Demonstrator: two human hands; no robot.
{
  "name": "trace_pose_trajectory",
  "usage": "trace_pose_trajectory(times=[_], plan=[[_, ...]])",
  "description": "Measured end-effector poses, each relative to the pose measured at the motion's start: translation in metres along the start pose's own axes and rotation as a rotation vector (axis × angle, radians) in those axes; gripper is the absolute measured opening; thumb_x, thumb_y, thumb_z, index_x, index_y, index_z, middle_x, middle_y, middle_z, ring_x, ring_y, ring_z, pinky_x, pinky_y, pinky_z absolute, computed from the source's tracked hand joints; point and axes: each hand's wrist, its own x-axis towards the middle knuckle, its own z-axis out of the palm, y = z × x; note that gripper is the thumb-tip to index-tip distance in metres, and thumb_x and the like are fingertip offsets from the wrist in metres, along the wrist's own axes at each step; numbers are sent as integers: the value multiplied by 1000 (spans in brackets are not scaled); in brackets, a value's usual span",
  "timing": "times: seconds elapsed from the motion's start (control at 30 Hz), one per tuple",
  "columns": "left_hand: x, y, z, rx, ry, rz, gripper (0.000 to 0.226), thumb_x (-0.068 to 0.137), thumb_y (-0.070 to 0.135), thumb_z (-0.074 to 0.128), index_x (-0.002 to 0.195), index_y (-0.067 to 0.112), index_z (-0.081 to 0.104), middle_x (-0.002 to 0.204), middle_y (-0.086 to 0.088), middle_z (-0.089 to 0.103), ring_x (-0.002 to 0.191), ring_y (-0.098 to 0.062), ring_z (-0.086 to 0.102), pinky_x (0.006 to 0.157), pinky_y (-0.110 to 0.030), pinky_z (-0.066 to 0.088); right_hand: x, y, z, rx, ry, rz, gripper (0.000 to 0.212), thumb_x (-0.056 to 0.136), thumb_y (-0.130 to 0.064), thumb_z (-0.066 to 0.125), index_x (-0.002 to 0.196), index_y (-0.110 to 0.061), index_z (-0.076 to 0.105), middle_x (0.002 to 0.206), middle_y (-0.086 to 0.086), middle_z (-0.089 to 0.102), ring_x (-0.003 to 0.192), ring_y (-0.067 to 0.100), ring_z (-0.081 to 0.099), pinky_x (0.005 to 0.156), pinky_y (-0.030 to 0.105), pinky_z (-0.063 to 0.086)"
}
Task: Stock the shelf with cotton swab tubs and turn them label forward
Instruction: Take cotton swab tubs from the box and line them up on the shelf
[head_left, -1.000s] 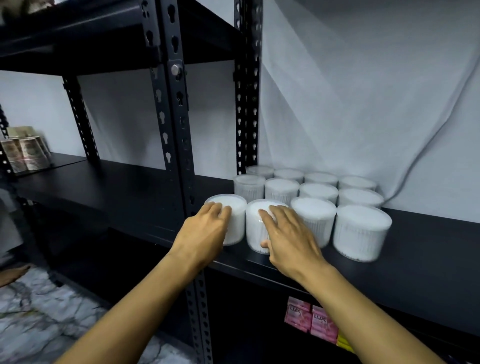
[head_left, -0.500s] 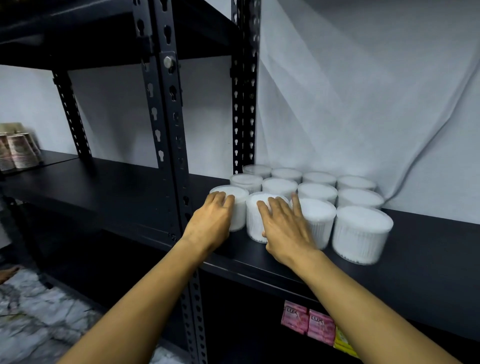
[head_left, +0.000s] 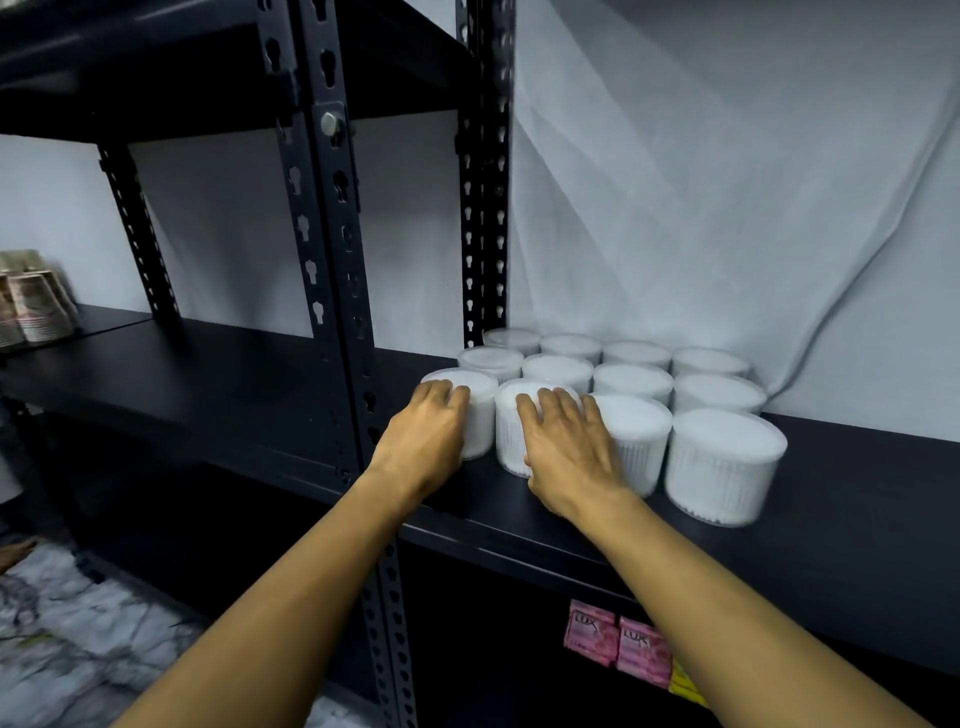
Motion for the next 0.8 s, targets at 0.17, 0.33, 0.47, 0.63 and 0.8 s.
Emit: trace_pose_trajectory(times=[0.17, 0.33, 0.47, 0.63, 0.8], plan=[[0, 2, -2, 26, -7, -6, 42, 88, 7, 55, 128, 5, 45, 127, -13, 49, 123, -29, 40, 77, -39, 52, 1, 0, 0, 3, 1, -6, 66, 80, -24, 69, 134, -11, 33, 132, 14, 44, 126, 30, 37, 110, 45, 22], [-1, 4, -4, 28, -21, -19, 44, 88, 9, 56, 130, 5, 43, 129, -13, 48, 124, -29, 39, 77, -40, 52, 0, 1, -1, -2, -5, -16, 69, 79, -25, 69, 135, -11, 32, 134, 15, 42, 129, 31, 35, 113, 47, 14], [-1, 7, -8, 15, -27, -37, 44, 88, 12, 57, 130, 6, 43, 129, -11, 48, 124, -28, 39, 77, -39, 52, -2, 3, -2, -41, -7, -21, 75, 79, -29, 68, 139, -9, 28, 139, 18, 40, 138, 35, 25, 115, 56, -5], [-4, 12, -11, 22, -39, -59, 49, 89, 12, 55, 135, 5, 39, 135, -12, 45, 128, -27, 37, 80, -37, 50, -5, 4, -1, -57, 6, -28, 77, 81, -31, 64, 142, -7, 24, 144, 18, 36, 143, 35, 15, 113, 57, -12], [-8, 15, -17, 30, -23, -62, 46, 88, 10, 53, 133, 4, 41, 138, -10, 44, 133, -26, 33, 75, -36, 53, -12, 9, -5, -41, 44, -34, 73, 88, -32, 56, 145, -5, 21, 152, 19, 25, 145, 34, 9, 114, 56, -9]])
